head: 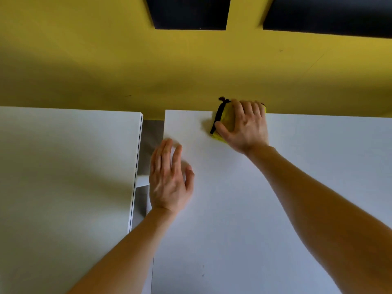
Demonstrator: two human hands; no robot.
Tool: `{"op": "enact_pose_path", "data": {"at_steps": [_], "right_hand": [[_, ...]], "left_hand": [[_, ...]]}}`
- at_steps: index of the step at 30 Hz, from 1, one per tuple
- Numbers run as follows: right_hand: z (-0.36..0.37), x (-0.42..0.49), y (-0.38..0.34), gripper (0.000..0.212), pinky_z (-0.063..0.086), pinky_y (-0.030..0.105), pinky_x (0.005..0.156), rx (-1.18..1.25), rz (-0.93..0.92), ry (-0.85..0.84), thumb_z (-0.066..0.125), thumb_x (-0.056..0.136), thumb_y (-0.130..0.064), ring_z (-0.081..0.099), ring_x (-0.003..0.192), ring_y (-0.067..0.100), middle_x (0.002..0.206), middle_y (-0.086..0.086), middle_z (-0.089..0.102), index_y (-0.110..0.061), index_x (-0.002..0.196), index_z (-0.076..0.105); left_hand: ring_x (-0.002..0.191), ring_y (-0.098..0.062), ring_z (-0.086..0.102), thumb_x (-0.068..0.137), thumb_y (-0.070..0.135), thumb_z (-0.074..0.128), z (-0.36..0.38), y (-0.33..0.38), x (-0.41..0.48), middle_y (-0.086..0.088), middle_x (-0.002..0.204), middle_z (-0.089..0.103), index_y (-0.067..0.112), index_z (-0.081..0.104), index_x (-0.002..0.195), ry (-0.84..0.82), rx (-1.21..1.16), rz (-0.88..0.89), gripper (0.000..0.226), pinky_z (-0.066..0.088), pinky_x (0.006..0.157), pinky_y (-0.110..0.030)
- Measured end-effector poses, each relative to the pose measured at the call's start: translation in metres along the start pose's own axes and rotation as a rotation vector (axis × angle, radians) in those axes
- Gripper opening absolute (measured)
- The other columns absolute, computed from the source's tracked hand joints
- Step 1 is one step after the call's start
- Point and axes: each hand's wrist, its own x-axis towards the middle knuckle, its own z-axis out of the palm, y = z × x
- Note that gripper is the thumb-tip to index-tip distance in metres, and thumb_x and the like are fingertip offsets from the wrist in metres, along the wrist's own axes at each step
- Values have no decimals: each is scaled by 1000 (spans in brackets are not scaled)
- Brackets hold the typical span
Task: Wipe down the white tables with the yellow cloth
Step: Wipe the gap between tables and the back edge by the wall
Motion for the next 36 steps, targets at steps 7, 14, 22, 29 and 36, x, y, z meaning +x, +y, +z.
{"op": "enact_pose_path", "data": {"at_steps": [7,14,22,29,36], "right_hand": [[25,50,-118,65,46,43,93,47,-244,-127,37,99,-80,66,104,32,105,8,73,-22,109,67],[3,20,32,51,47,45,83,93,-99,52,57,97,-66,64,87,40,87,12,68,-16,96,67],[34,53,-123,51,46,44,91,96,-288,-133,48,100,-64,68,100,38,101,13,74,-18,105,71],[1,24,44,56,49,47,86,104,-141,-26,50,98,-68,65,94,41,94,13,70,-16,105,71],[9,20,-10,47,45,46,84,41,58,56,55,94,-60,66,88,40,87,13,71,-16,88,70]], "left_hand": [[146,-40,48,100,26,58,-3,3,-2,-20,153,51,2,59,141,-3,-23,-40,48,42,121,-53],[149,-40,47,101,27,57,-3,3,-1,-20,153,53,0,60,142,-20,-12,-19,49,43,120,-54],[149,-41,46,101,28,55,-3,3,0,-22,152,53,-1,59,142,-36,25,-35,50,42,121,-54],[148,-42,47,101,29,55,-4,3,0,-22,151,54,-1,60,142,-31,17,-33,51,42,121,-54],[147,-44,47,98,26,58,-5,3,0,-24,150,54,-3,60,141,-32,10,-16,52,42,121,-55]]}}
